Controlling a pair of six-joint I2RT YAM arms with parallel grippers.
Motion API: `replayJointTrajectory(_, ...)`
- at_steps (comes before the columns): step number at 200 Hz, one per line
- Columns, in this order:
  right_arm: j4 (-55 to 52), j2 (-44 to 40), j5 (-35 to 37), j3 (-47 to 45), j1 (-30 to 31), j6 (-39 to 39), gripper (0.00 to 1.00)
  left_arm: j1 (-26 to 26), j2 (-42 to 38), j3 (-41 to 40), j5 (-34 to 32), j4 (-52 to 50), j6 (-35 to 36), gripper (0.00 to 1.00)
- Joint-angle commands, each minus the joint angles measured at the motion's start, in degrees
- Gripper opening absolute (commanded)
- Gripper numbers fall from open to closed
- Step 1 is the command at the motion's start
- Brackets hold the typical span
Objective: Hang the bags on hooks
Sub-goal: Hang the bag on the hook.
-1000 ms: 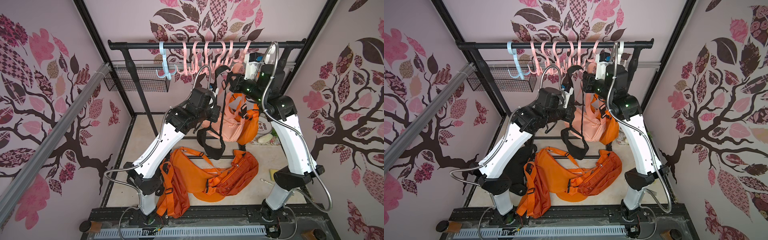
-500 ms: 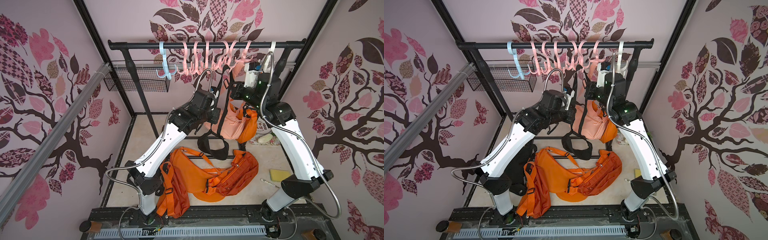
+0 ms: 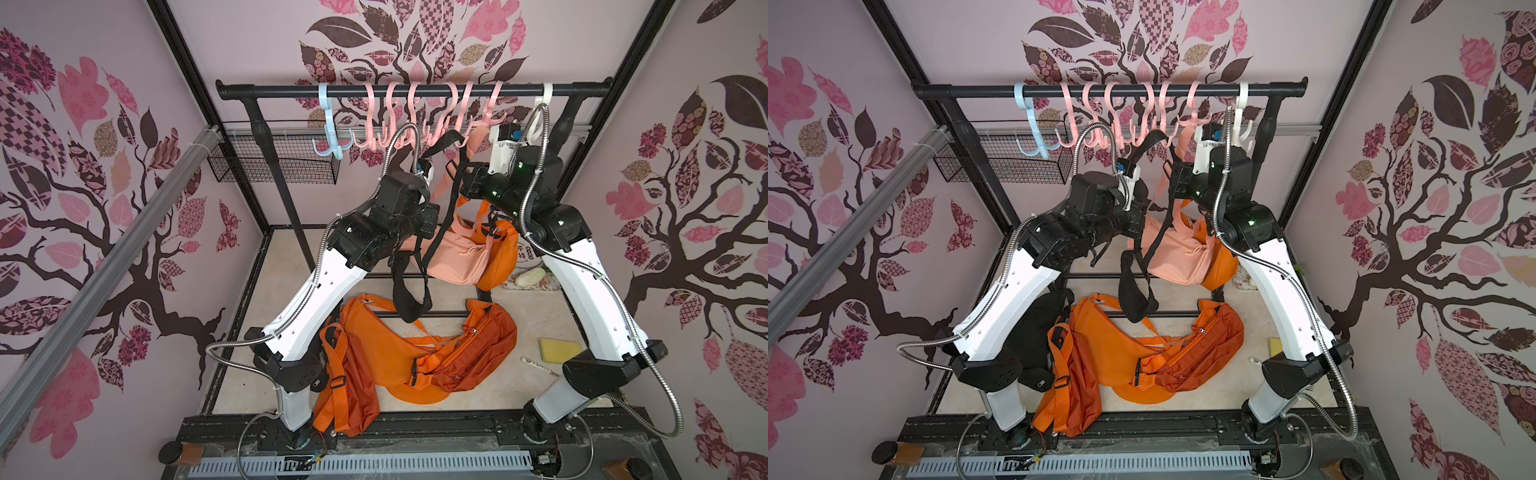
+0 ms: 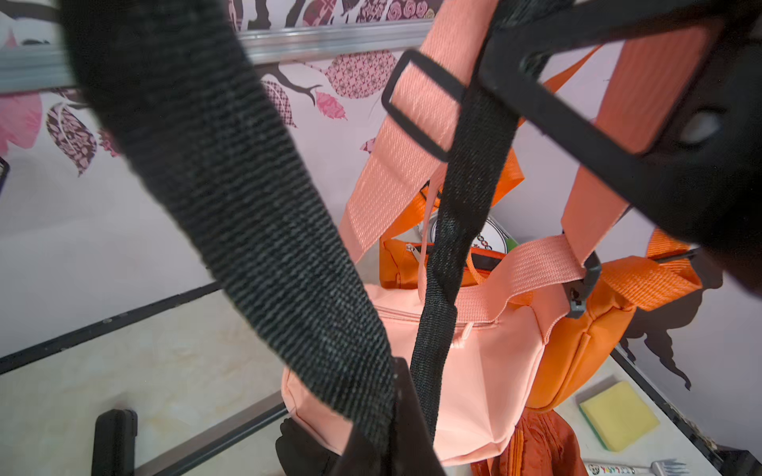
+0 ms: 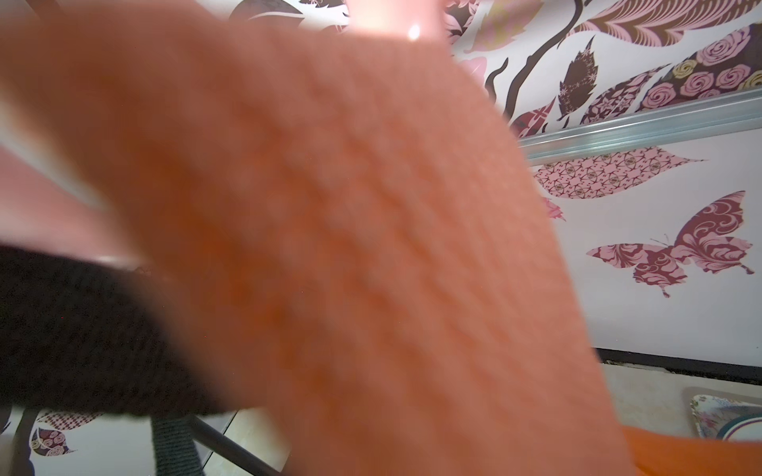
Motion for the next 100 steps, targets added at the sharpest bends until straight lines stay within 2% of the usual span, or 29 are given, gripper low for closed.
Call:
replayJointTrajectory(1,1.42,-2.18,-0.37,-0.06,-0.14,0.03,0.00,-2.72,-1.53,2.54,-3.21,1.08,1.50,0.00)
replayJointTrajectory(47,1.32,-1.95,-0.41,-0.68,-0.15,0.36,0.00,-5.19,-4.86,-5.29,-3.19,4.67,0.01,0.00)
replayJointTrajectory(78,1.39,-1.72,-0.54,-0.99,-0.22,0.46,0.00,-7.29,-4.44,-4.68,-4.98,6.23,2.05,0.00)
replayJointTrajectory(100,1.36,-1.67,-0.55,-1.28,-0.15,0.37,0.00,-8.47,-3.27,-1.10,-4.80,6.63,3.41,0.00)
